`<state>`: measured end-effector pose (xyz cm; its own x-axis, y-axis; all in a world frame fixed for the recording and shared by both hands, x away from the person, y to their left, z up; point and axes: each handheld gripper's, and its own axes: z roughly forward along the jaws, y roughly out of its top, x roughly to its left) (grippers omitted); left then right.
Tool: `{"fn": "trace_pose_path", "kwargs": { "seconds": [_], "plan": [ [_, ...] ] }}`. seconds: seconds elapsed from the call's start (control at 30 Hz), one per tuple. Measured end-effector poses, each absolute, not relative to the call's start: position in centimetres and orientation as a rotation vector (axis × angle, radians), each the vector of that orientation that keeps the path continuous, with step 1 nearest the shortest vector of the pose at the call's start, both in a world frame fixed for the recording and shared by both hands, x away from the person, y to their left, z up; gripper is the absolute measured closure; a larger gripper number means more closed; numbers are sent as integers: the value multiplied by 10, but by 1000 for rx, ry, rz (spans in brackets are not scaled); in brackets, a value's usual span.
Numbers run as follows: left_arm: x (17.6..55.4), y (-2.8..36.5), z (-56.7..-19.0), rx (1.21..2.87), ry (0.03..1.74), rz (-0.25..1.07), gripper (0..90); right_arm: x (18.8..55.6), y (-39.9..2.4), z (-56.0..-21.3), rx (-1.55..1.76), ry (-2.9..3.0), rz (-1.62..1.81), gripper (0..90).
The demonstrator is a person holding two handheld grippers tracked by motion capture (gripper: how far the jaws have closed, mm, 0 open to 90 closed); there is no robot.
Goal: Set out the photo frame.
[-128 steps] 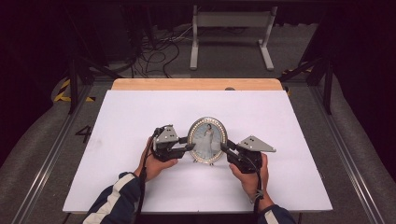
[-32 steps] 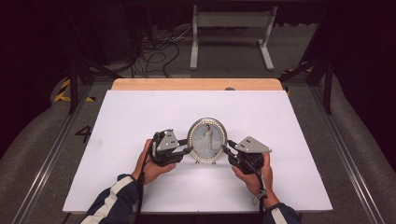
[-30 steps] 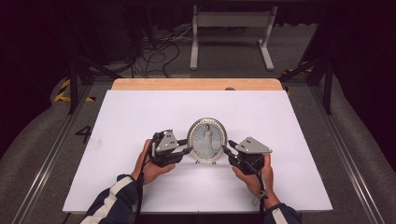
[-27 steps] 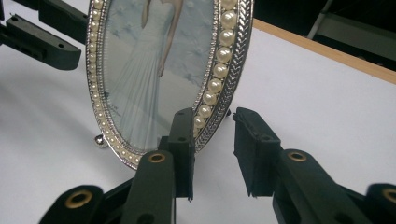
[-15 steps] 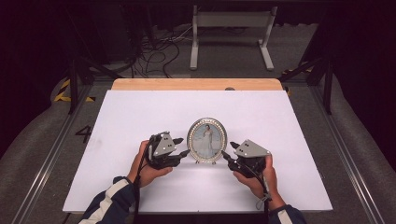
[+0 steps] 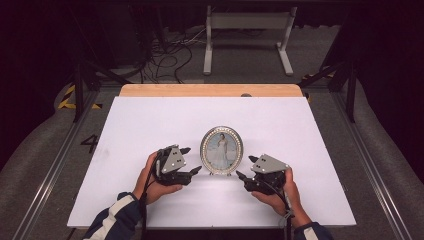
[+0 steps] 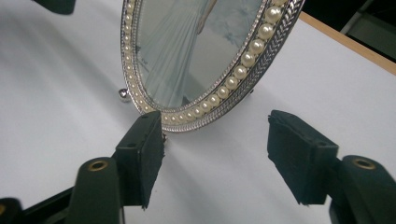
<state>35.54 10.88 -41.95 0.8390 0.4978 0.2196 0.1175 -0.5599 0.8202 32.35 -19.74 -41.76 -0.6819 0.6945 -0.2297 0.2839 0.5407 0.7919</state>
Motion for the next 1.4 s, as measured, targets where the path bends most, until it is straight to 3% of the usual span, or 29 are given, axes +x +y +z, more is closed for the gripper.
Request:
{"fn": "trace_pose_path", "kwargs": {
  "seconds": [0.5, 1.4],
  "plan": [
    [347, 134, -423, 2110, 487, 533, 187, 321, -212, -422, 817, 2222, 980, 261],
    [327, 194, -435, 2111, 591, 548, 98, 306, -259, -427, 908, 2108, 988, 197]
  ]
}}
